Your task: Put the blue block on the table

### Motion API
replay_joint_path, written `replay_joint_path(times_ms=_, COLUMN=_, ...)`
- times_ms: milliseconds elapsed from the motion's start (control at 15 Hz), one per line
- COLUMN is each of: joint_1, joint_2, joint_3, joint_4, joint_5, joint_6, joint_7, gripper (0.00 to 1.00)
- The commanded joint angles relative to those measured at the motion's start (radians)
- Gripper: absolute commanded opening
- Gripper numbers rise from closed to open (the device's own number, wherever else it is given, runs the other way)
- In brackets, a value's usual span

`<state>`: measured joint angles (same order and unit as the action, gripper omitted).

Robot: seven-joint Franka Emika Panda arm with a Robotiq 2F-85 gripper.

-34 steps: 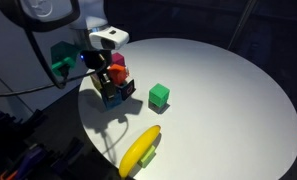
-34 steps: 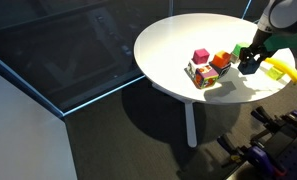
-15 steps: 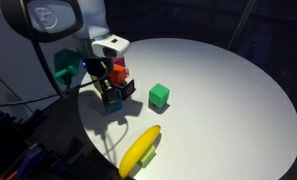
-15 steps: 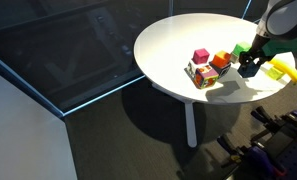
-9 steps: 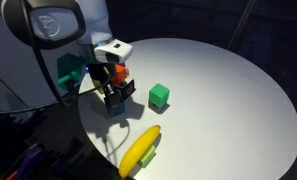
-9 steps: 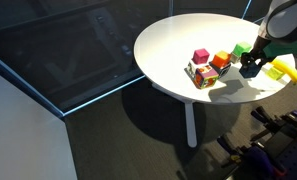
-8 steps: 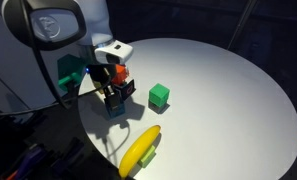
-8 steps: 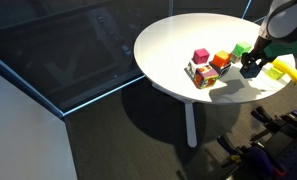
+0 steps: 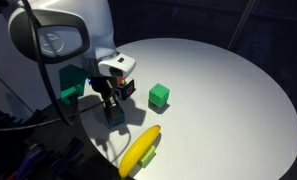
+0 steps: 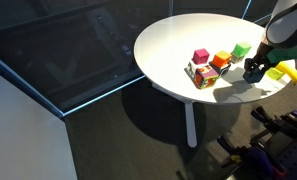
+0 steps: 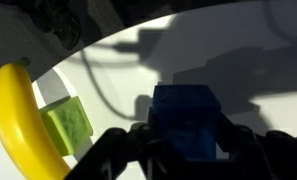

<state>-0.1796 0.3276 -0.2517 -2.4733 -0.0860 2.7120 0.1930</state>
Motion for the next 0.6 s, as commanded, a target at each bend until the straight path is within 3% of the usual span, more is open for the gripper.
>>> replay_joint_path(times_ms=0, joint_1=-0.015, joint_2=0.019, joint_3=0.004, joint_4=0.008, joint_5=0.027, joint_6=0.031, joint_7=-0.050, gripper=0.30)
replay_joint_path(times_ms=333, joint_1=-0.017, joint_2=0.033, joint_3=0.004, joint_4=0.006, joint_5=0.032, joint_6=0.066, joint_7=-0.053, gripper=0.30)
replay_joint_path(times_ms=400, joint_1=-0.017, joint_2=0.036, joint_3=0.004, joint_4=0.006, joint_5=0.034, joint_6=0.071, joint_7=-0.053, gripper=0.65)
replay_joint_path(times_ms=467, joint_1=-0.017, joint_2=0.038, joint_3=0.004, joint_4=0.007, joint_5=0.036, joint_6=0.074, joint_7=-0.055, gripper=0.80)
replay_joint_path(times_ms=533, joint_1=-0.017, joint_2=0.040, joint_3=0.004, joint_4=0.007, joint_5=0.038, joint_6=0.075, joint_7=-0.056, gripper=0.87)
